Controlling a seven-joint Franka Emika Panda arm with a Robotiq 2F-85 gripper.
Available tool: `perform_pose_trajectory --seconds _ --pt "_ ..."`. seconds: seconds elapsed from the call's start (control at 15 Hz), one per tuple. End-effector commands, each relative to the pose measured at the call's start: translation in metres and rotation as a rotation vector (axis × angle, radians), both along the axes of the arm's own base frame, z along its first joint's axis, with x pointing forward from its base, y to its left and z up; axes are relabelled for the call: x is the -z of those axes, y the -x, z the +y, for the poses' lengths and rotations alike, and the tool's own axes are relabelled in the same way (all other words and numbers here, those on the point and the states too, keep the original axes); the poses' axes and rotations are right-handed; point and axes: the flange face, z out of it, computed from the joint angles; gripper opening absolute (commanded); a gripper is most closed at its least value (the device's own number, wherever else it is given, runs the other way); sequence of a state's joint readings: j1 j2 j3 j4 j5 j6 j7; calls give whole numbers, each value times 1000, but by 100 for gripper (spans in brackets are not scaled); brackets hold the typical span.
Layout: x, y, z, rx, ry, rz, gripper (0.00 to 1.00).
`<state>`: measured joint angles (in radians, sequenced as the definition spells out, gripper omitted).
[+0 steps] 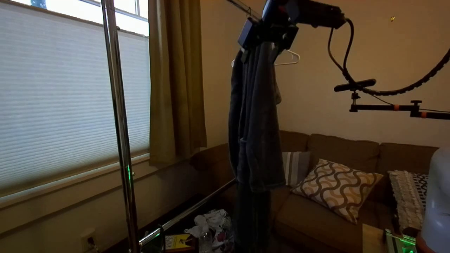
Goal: Remove the hanged bath robe from the top rail of the clothes hanging rack and hang it on the bottom rail of the rack
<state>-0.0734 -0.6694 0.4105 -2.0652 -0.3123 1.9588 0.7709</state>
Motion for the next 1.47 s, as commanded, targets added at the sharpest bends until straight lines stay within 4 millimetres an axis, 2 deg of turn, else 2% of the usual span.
perform_pose_trajectory --seconds 0.0,0.13,0.2,0.53,0.67,0.8,1.07,1.13,1.2,1.4 --pt "-11 -2 -9 41 1 -32 100" --pt "-18 -5 -25 90 5 -55 100" --pt "-15 -9 -25 118 17 -69 100" --pt "-71 -8 -42 212 -36 -374 100" --pt "-95 -8 -52 243 -16 -477 100" --pt "-111 -13 -65 272 28 -574 100" --pt "-125 -24 -97 429 127 -702 100" --pt "-125 -23 -100 482 145 -725 100" --pt "-122 -21 -95 403 117 -679 100" --pt "-123 -27 -103 452 135 -709 100"
